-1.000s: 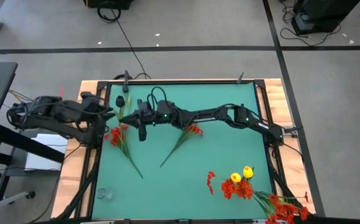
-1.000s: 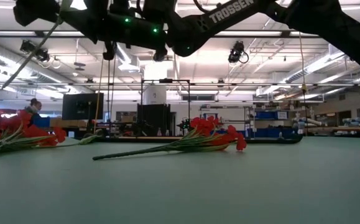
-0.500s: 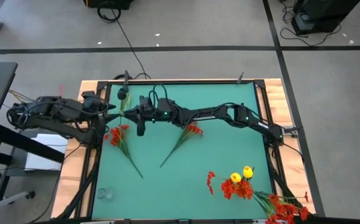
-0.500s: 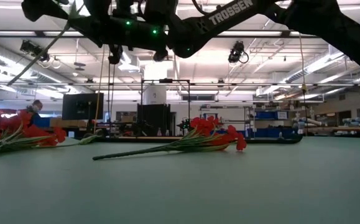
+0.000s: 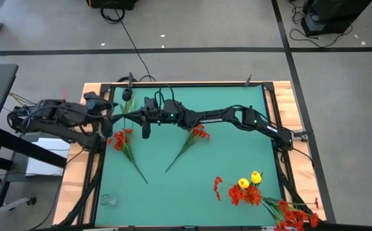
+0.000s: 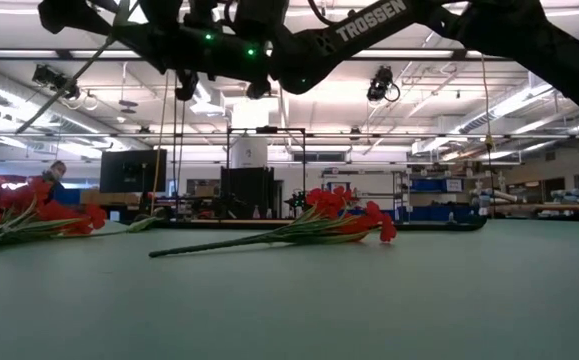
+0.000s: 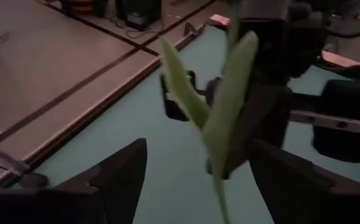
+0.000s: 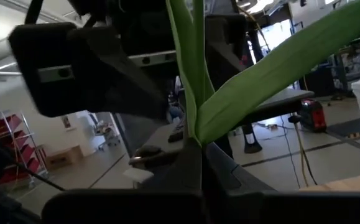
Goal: Sort flowers into vase by color
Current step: Put the right black flower into the transparent flower vase
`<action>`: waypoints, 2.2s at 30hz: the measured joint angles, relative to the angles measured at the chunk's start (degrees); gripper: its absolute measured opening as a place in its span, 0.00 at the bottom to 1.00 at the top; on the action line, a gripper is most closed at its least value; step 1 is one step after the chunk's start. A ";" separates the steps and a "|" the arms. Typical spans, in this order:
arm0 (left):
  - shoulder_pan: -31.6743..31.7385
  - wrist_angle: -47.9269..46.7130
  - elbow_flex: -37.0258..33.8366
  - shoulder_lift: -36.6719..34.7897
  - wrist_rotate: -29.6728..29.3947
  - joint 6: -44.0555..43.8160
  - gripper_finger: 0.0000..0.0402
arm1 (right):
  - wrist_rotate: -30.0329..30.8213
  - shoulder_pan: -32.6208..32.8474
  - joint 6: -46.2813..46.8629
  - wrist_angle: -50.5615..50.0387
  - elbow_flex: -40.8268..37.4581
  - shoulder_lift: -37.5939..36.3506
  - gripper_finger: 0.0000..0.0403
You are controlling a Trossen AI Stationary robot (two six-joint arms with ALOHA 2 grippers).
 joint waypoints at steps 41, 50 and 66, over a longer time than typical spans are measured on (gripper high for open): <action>-4.51 7.13 -0.04 -4.21 9.18 8.92 0.02 | -14.75 -0.22 12.87 -3.51 -0.07 -0.10 0.36; -7.70 9.99 0.00 -9.69 38.29 4.88 0.02 | -13.00 -0.01 12.03 -8.25 -0.07 -6.58 0.34; -7.85 21.11 -2.11 -10.10 59.05 24.47 0.02 | 32.60 7.22 -15.13 -34.58 0.00 -29.48 0.32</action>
